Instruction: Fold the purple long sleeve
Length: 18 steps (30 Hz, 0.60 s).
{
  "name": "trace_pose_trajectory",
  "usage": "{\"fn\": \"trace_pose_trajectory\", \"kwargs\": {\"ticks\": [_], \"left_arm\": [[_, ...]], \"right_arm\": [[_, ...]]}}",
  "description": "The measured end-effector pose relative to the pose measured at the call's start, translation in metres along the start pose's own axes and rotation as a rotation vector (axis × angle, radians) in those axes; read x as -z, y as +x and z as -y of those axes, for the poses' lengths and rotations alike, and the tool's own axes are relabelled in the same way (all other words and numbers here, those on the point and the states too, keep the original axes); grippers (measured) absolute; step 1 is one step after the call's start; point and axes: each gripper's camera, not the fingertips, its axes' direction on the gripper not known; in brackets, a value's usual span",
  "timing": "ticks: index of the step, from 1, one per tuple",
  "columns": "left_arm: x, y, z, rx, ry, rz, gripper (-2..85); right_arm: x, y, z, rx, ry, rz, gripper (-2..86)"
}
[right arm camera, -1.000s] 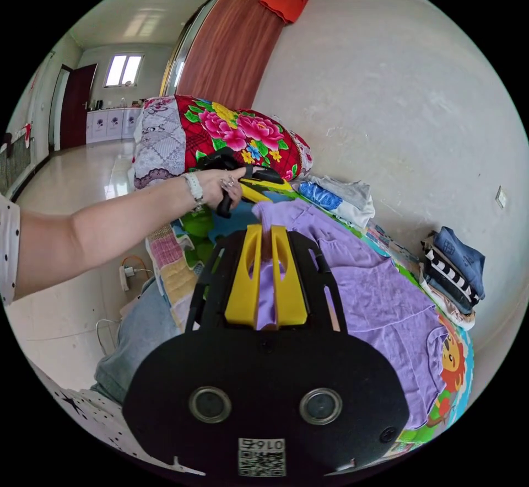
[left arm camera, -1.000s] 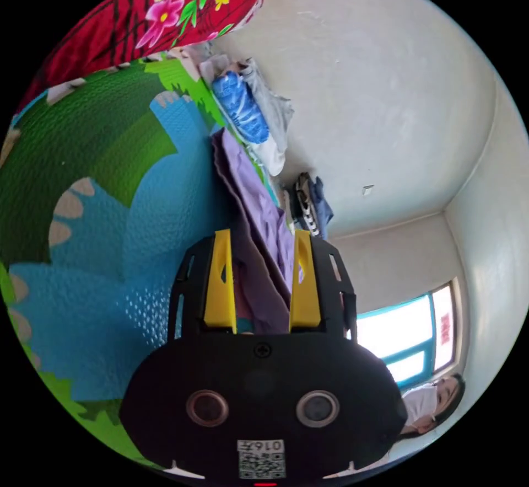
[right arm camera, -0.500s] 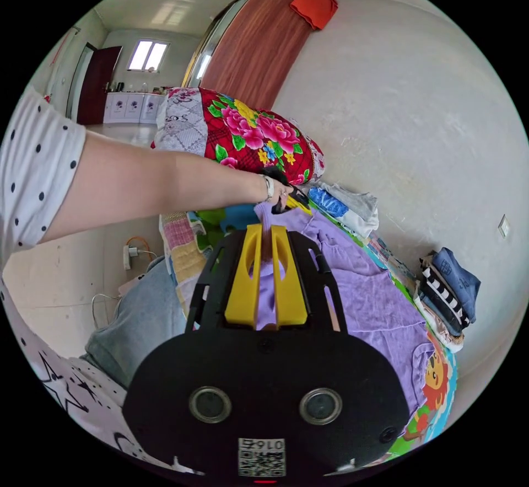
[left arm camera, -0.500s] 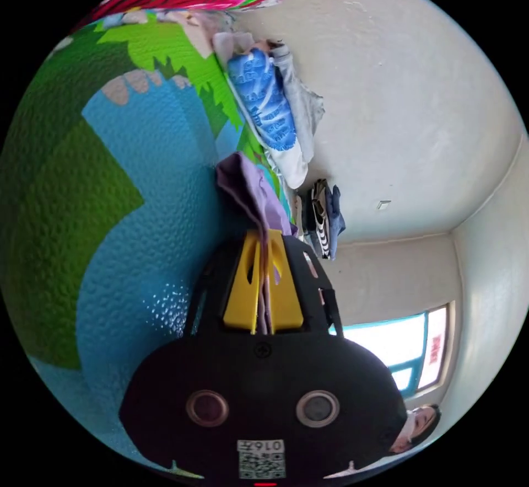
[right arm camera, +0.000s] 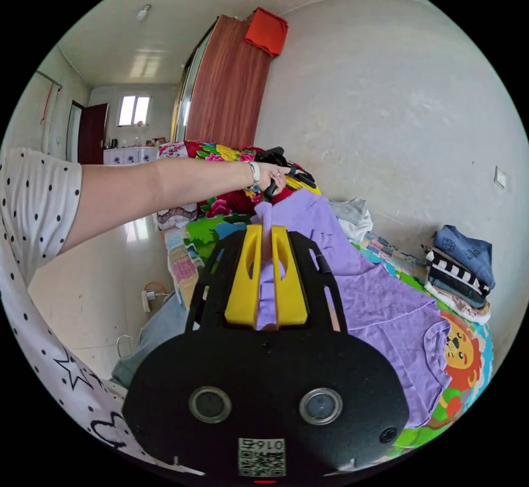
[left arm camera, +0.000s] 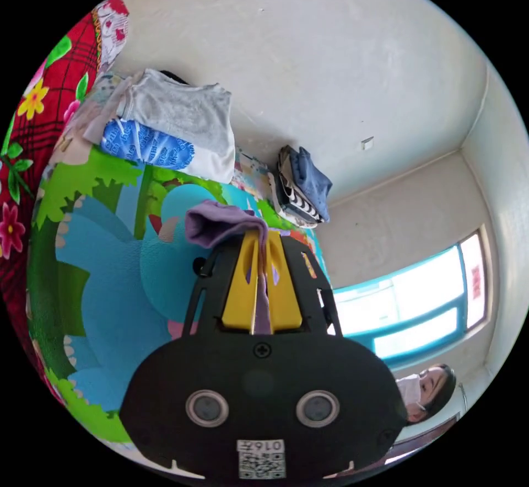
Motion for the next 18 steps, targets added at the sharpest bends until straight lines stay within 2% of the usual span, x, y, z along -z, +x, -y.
{"fn": "trace_pose_trajectory", "kwargs": {"ticks": [4,10,15,18], "left_arm": [[-0.057,0.078,0.013,-0.049,-0.020,0.155,-0.9],[-0.205,0.227,0.033,-0.179,-0.111,0.286,-0.9],[-0.395,0.334,0.030,-0.275,-0.292,0.461,-0.9],[-0.510,0.365,0.012,-0.335,-0.401,0.508,-0.9]], "right_arm": [[0.040,0.052,-0.055,-0.076,0.020,-0.128,1.0],[0.095,0.136,-0.164,-0.259,-0.029,-0.259,0.7],[0.142,0.183,-0.267,-0.376,-0.052,-0.326,0.7],[0.158,0.205,-0.334,-0.451,-0.115,-0.348,0.7]]}}
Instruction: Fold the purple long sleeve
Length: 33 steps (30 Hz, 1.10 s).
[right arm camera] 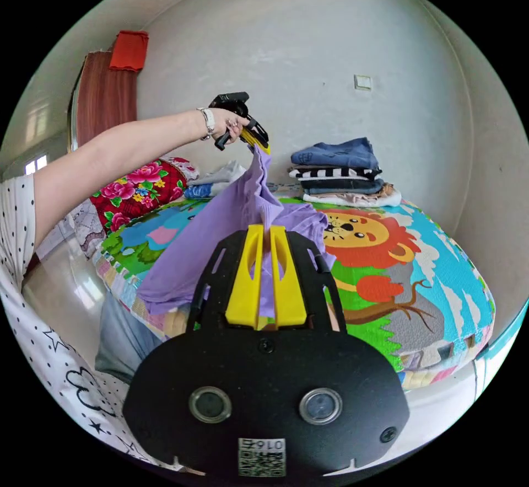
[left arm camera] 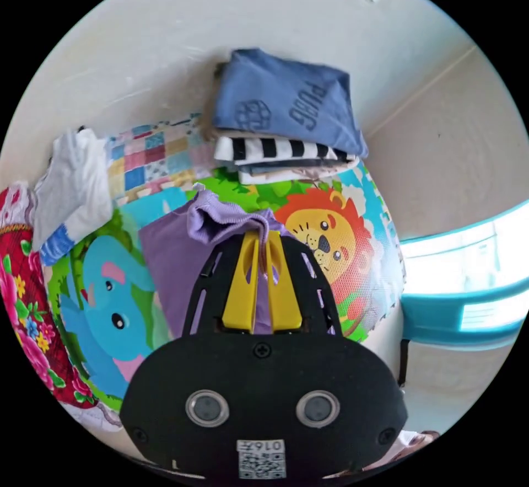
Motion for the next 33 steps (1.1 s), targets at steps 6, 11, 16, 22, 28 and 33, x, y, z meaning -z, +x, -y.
{"fn": "trace_pose_trajectory", "kwargs": {"ticks": [6,11,16,22,28,33], "left_arm": [[-0.158,0.075,0.030,-0.005,-0.186,0.074,0.2],[-0.167,0.101,0.035,-0.005,-0.194,0.070,2.0],[-0.141,0.111,0.021,-0.029,-0.112,0.063,0.2],[-0.084,0.095,-0.037,-0.087,0.165,-0.145,-0.9],[-0.084,0.089,-0.178,-0.447,0.134,-0.361,-0.9],[-0.097,0.095,-0.349,-0.576,0.093,-0.430,-0.7]], "right_arm": [[-0.028,0.066,-0.081,-0.012,-0.205,-0.036,0.8],[-0.026,0.101,-0.134,-0.066,-0.143,0.068,0.9],[-0.035,0.130,-0.177,-0.111,-0.160,0.107,1.0],[-0.048,0.141,-0.224,-0.073,-0.218,0.091,1.6],[-0.048,0.176,-0.269,-0.162,-0.187,0.164,3.8],[-0.016,0.209,-0.304,-0.291,0.083,0.148,3.4]]}}
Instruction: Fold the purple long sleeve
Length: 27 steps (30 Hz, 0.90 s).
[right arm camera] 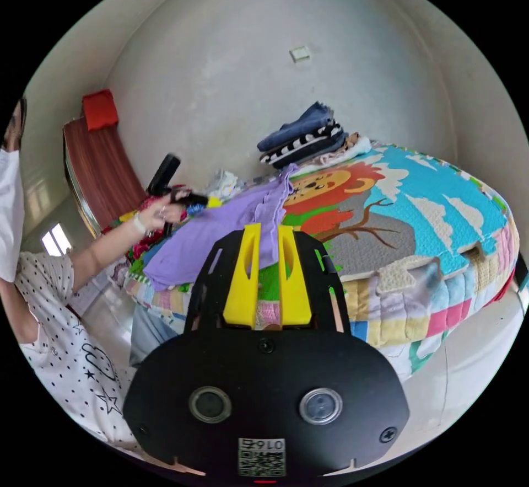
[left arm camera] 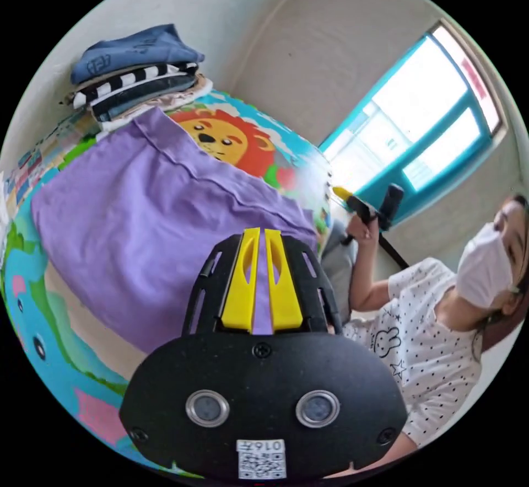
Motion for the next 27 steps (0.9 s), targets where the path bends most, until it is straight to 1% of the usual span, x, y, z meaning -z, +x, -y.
{"fn": "trace_pose_trajectory", "kwargs": {"ticks": [1,3,4,6,8,9,11,13,14,15,17,19,20,21,23,27], "left_arm": [[0.002,0.009,-0.013,0.004,0.013,0.009,-0.6],[0.018,0.045,-0.062,-0.028,0.141,0.111,0.0],[0.023,0.052,-0.074,-0.028,0.179,0.157,0.2],[0.038,0.072,-0.113,0.043,0.328,0.339,1.5],[0.042,0.079,-0.129,0.068,0.375,0.449,1.9],[0.041,0.079,-0.132,0.084,0.366,0.492,1.7],[0.040,0.076,-0.128,0.096,0.329,0.518,0.9],[0.039,0.073,-0.121,0.093,0.301,0.561,-0.2],[0.038,0.069,-0.117,0.118,0.291,0.612,-0.6],[0.035,0.064,-0.114,0.159,0.274,0.665,-0.8],[0.025,0.053,-0.116,0.216,0.220,0.697,-0.9],[0.002,0.040,-0.125,0.207,0.138,0.668,-0.9],[-0.012,0.034,-0.138,0.195,0.132,0.681,-0.9],[-0.008,0.034,-0.149,0.215,0.173,0.665,-1.0],[-0.004,0.038,-0.157,0.221,0.174,0.648,-1.0],[0.002,0.047,-0.168,0.221,0.151,0.634,-1.0]], "right_arm": [[0.008,0.000,-0.002,0.006,0.061,0.012,3.4],[0.015,-0.007,0.004,0.035,0.120,0.040,3.4],[0.016,-0.014,0.015,0.059,0.132,0.048,3.6],[0.013,-0.026,0.037,0.091,0.121,0.022,4.1],[-0.001,-0.043,0.071,0.172,0.104,-0.065,5.1],[-0.007,-0.046,0.079,0.190,0.091,-0.082,5.3],[-0.044,-0.053,0.103,0.274,-0.005,-0.099,5.9],[-0.078,-0.054,0.107,0.349,-0.091,-0.086,6.3],[-0.102,-0.051,0.105,0.366,-0.146,-0.079,6.5],[-0.114,-0.048,0.103,0.359,-0.176,-0.081,6.4],[-0.156,-0.036,0.086,0.302,-0.279,-0.114,6.2],[-0.177,-0.032,0.074,0.284,-0.326,-0.134,6.3],[-0.186,-0.033,0.070,0.305,-0.357,-0.140,6.6],[-0.189,-0.034,0.068,0.319,-0.370,-0.145,6.8],[-0.196,-0.035,0.065,0.351,-0.380,-0.185,7.3],[-0.213,-0.028,0.063,0.310,-0.416,-0.183,7.4]]}}
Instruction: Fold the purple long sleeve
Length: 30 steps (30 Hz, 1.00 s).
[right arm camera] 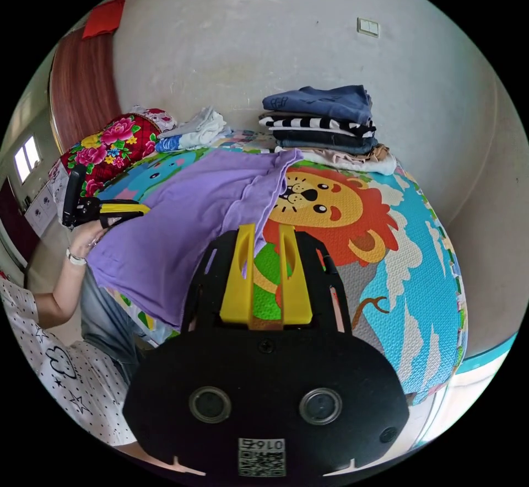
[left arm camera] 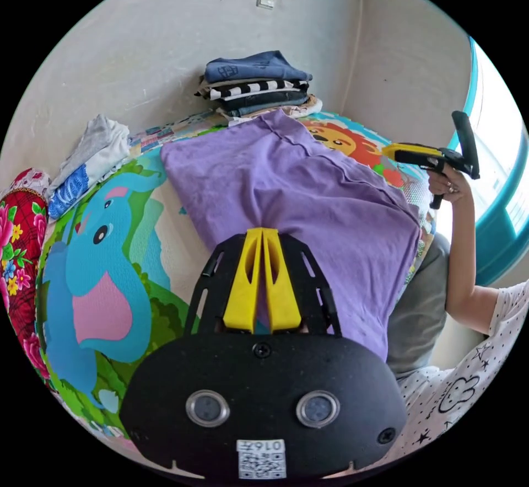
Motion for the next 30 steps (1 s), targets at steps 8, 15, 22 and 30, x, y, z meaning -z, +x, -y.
{"fn": "trace_pose_trajectory", "kwargs": {"ticks": [8,15,22,30], "left_arm": [[0.071,0.034,-0.049,-0.015,0.122,0.033,-0.9],[0.052,0.040,-0.083,-0.111,-0.081,-0.071,-0.7],[0.049,0.026,-0.121,-0.048,0.028,-0.139,-0.9],[0.057,0.033,-0.141,-0.057,0.066,-0.082,-1.0]], "right_arm": [[-0.040,-0.025,0.013,0.113,-0.152,0.079,11.9],[-0.059,-0.044,0.016,0.196,-0.215,0.116,11.2],[-0.055,-0.044,0.013,0.178,-0.175,0.161,9.3],[-0.058,-0.063,0.008,0.248,-0.193,0.213,7.6]]}}
